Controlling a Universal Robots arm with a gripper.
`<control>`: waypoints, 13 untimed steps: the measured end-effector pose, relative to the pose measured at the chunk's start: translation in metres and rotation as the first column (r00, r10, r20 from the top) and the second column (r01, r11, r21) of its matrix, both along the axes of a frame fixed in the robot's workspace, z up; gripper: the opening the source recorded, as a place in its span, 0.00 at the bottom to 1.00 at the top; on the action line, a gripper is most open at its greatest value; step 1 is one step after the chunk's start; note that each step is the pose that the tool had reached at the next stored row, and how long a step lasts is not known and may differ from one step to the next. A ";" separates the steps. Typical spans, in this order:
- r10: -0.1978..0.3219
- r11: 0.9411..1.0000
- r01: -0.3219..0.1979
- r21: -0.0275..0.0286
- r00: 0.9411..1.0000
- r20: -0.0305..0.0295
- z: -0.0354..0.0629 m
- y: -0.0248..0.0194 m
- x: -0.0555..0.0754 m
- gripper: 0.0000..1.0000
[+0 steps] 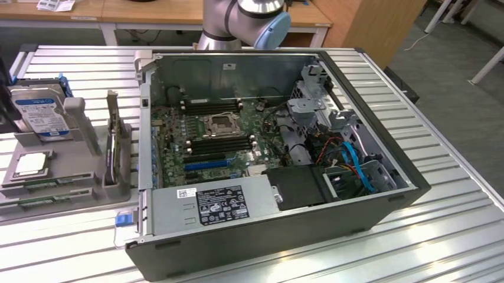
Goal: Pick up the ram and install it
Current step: 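Pick up the ram and move it above insertion slot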
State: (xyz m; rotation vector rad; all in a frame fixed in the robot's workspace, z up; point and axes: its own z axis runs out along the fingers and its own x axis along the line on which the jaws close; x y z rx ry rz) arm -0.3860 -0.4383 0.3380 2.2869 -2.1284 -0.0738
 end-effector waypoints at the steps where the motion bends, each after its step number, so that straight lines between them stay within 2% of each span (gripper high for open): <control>1: 0.000 1.000 0.000 0.000 1.000 0.000 -0.0007 0.0000 0.000 0.31; 13: 0.000 1.000 0.000 0.000 1.000 0.000 -0.0108 0.0000 0.000 0.31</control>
